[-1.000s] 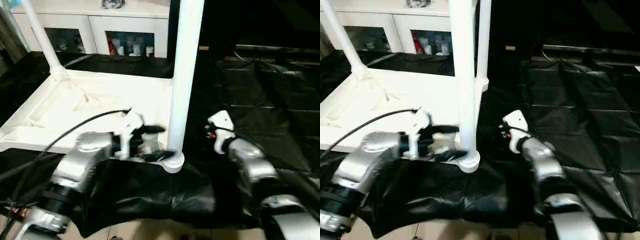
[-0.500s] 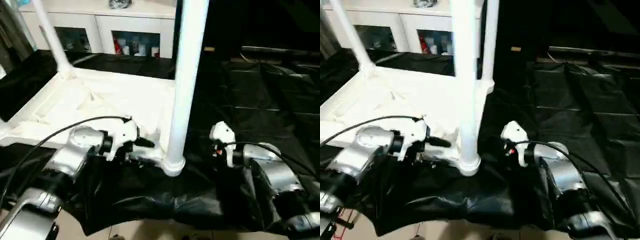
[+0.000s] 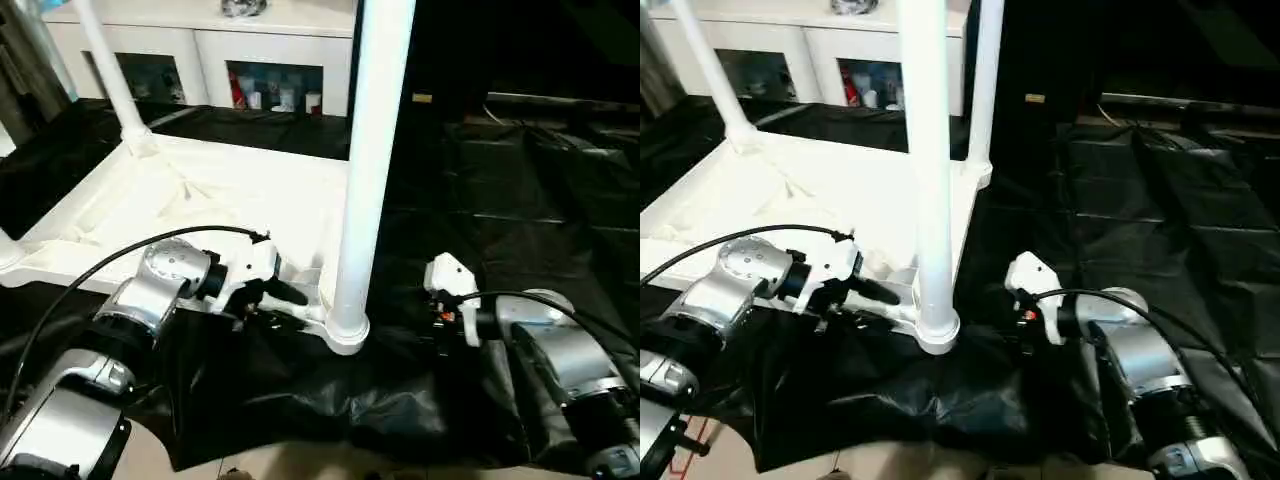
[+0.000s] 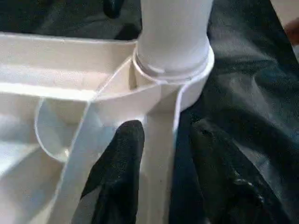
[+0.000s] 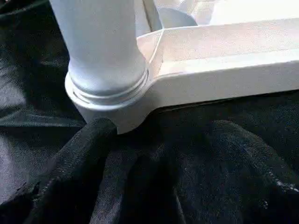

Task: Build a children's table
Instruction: Rotate table base

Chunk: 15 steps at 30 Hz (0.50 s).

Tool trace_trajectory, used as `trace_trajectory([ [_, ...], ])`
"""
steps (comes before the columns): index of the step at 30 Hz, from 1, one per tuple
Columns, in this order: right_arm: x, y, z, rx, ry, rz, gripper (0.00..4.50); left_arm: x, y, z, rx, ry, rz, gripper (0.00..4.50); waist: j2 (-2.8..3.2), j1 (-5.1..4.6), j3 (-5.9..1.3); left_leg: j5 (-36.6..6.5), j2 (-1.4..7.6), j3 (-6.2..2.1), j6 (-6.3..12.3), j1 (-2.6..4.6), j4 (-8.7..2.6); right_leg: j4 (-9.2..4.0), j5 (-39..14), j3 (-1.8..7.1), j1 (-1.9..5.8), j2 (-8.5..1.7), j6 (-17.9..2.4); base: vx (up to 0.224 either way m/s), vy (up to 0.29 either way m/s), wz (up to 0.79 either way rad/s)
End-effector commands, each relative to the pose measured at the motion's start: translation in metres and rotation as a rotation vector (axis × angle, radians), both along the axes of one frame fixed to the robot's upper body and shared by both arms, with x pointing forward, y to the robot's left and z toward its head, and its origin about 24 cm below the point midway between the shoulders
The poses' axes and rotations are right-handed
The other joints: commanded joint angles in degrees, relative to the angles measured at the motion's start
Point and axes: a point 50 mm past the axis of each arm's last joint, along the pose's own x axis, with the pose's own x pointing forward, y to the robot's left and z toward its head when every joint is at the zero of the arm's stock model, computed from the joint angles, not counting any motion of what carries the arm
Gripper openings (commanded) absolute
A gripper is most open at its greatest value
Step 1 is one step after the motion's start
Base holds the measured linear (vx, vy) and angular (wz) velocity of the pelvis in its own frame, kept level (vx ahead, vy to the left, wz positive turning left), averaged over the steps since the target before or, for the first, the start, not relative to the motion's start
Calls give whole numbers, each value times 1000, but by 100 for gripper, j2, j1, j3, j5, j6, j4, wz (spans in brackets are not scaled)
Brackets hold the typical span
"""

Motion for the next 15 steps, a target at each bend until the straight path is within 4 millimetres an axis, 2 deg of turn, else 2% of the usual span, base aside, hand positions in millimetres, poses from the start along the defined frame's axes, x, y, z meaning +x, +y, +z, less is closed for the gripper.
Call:
trace_trajectory([
  [1,-1,0,4,-3,-6,8,368,4,0,5,16,-21,-18,156,29,28,-395,-1303,-111,112,100,-28,-379,-462,-1482,91,411,-199,-1159,0,0,0],
  [3,-1,-1,4,-5,-6,8,368,4,1,5,17,-20,-19,126,40,49,-399,-1320,-104,111,84,-19,-378,-459,-1445,94,405,-203,-1177,0,0,0],
  [6,-2,-1,4,-9,-3,10,368,5,2,4,22,-14,-22,115,37,62,-395,-1342,-107,113,64,-17,-381,-456,-1447,93,405,-200,-1187,0,0,0],
  [9,-2,-2,4,-12,-3,12,368,5,3,3,31,-14,-26,81,40,65,-394,-1342,-108,109,60,-24,-383,-462,-1445,91,415,-205,-1185,0,0,0],
  [12,-3,-2,3,-16,-2,14,368,6,3,2,38,-20,-28,76,41,68,-395,-1309,-109,108,61,-28,-381,-454,-1373,90,419,-202,-1191,0,0,0],
  [14,-4,-2,2,-20,-3,16,368,6,3,1,46,-27,-31,40,43,65,-396,-1313,-106,105,62,-30,-383,-453,-1364,89,420,-207,-1199,0,0,0],
  [15,-4,-2,2,-22,-2,17,368,6,3,1,49,-29,-33,40,40,63,-394,-1315,-103,104,62,-32,-385,-453,-1357,90,423,-209,-1203,0,0,0],
])
